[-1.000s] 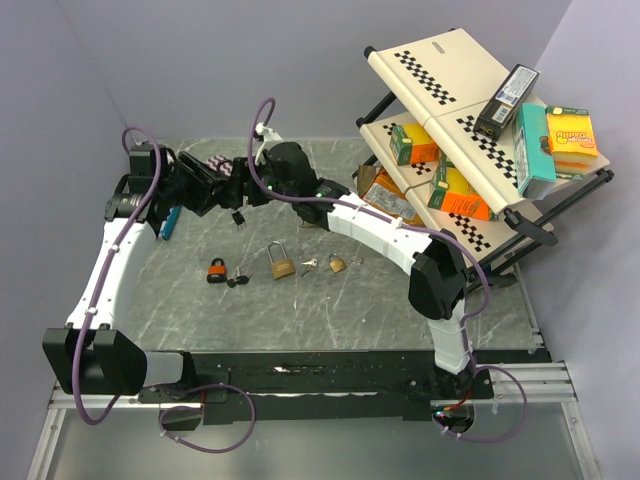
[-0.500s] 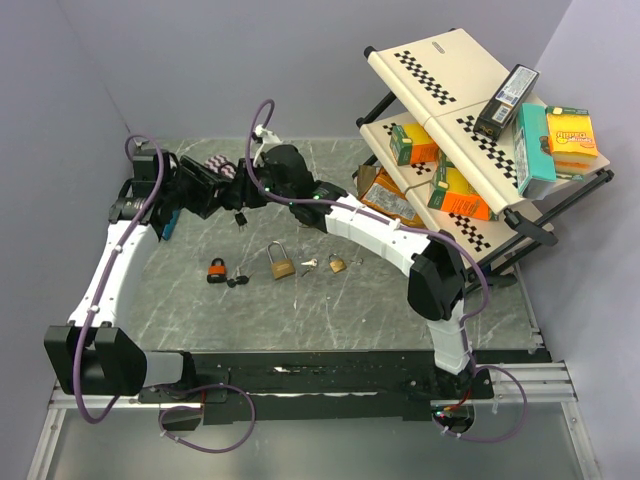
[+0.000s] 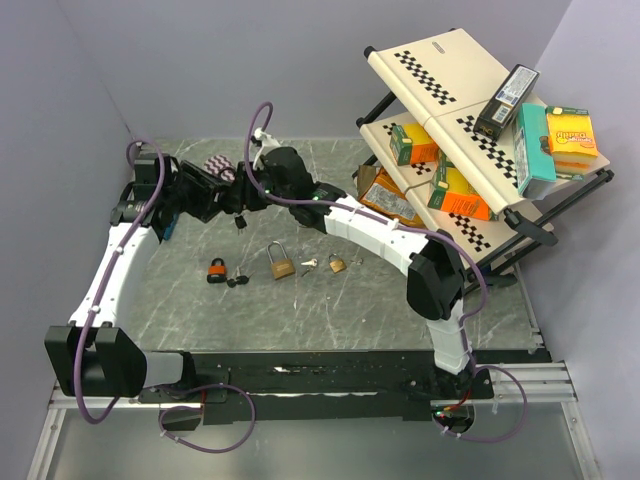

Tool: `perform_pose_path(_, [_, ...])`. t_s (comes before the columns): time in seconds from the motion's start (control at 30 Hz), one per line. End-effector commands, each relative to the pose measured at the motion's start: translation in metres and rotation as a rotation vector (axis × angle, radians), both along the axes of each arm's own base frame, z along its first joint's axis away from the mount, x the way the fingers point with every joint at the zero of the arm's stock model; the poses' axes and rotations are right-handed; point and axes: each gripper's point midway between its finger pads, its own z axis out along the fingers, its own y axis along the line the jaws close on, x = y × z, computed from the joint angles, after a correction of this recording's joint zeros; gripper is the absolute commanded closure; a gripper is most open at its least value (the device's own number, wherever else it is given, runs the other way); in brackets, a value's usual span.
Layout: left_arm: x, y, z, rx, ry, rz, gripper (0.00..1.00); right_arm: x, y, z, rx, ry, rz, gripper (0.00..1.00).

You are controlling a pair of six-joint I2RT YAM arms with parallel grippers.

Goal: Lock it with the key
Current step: Lock the lock.

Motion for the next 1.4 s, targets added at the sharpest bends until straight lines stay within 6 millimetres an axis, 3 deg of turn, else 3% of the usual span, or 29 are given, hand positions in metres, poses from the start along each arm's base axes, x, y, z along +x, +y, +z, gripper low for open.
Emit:
perform_pose_path(0.0, [0.000, 0.005, 0.016, -0.031, -0.045, 0.017, 0.49, 0.008, -0.002, 0.041, 0.111, -0.064, 0.012, 1.00])
perform_pose_path(0.2, [0.005, 0.015, 0.011, -0.036, -0.036, 0.037, 0.34, 0.008, -0.007, 0.042, 0.153, -0.034, 0.047, 1.00])
perform_pose_path(0.3, [0.005, 0.018, 0.011, -0.031, -0.041, 0.042, 0.19, 0.005, -0.009, 0.046, 0.174, -0.027, 0.070, 1.00])
perform_pose_path(0.4, [0.004, 0.022, 0.010, -0.039, -0.043, 0.045, 0.15, 0.004, -0.011, 0.049, 0.189, -0.024, 0.081, 1.00])
perform_pose_path(0.5, [0.004, 0.025, 0.007, -0.047, -0.043, 0.020, 0.01, 0.004, -0.015, 0.051, 0.207, -0.005, 0.098, 1.00])
perform_pose_path(0.63, [0.007, 0.036, 0.020, 0.068, -0.124, -0.058, 0.04, -0.014, -0.022, 0.070, 0.262, -0.023, 0.218, 1.00])
perform_pose_path(0.67, [0.006, 0.037, 0.024, 0.093, -0.144, -0.087, 0.04, -0.018, -0.025, 0.069, 0.264, -0.024, 0.242, 1.00])
perform_pose_path(0.73, [0.000, 0.033, 0.034, 0.141, -0.225, -0.195, 0.04, -0.031, -0.033, 0.088, 0.304, -0.069, 0.311, 1.00])
perform_pose_path(0.77, [-0.004, 0.030, 0.040, 0.152, -0.266, -0.238, 0.04, -0.040, -0.039, 0.083, 0.308, -0.057, 0.368, 1.00])
perform_pose_path(0.83, [-0.017, 0.023, 0.055, 0.215, -0.375, -0.348, 0.04, -0.056, -0.052, 0.101, 0.339, -0.088, 0.423, 1.00])
perform_pose_path(0.87, [-0.022, 0.020, 0.059, 0.284, -0.451, -0.420, 0.04, -0.067, -0.058, 0.092, 0.329, -0.077, 0.474, 1.00])
perform_pose_path(0.93, [-0.043, 0.010, 0.072, 0.334, -0.560, -0.525, 0.04, -0.084, -0.072, 0.105, 0.338, -0.111, 0.525, 1.00])
perform_pose_path(0.97, [-0.051, 0.007, 0.072, 0.395, -0.631, -0.605, 0.04, -0.091, -0.077, 0.097, 0.333, -0.089, 0.548, 1.00])
perform_pose_path(1.13, [-0.095, -0.011, 0.088, 0.522, -0.871, -0.856, 0.04, -0.131, -0.106, 0.099, 0.355, -0.069, 0.677, 1.00])
perform_pose_path(1.17, [-0.101, -0.010, 0.090, 0.632, -0.970, -0.904, 0.04, -0.137, -0.109, 0.100, 0.358, -0.059, 0.691, 1.00])
perform_pose_path(1.33, [-0.130, -0.015, 0.075, 0.855, -1.196, -1.061, 0.05, -0.156, -0.129, 0.101, 0.368, -0.045, 0.763, 1.00])
perform_pose_path(1.37, [-0.137, -0.016, 0.076, 0.969, -1.299, -1.106, 0.05, -0.160, -0.131, 0.103, 0.379, -0.041, 0.775, 1.00])
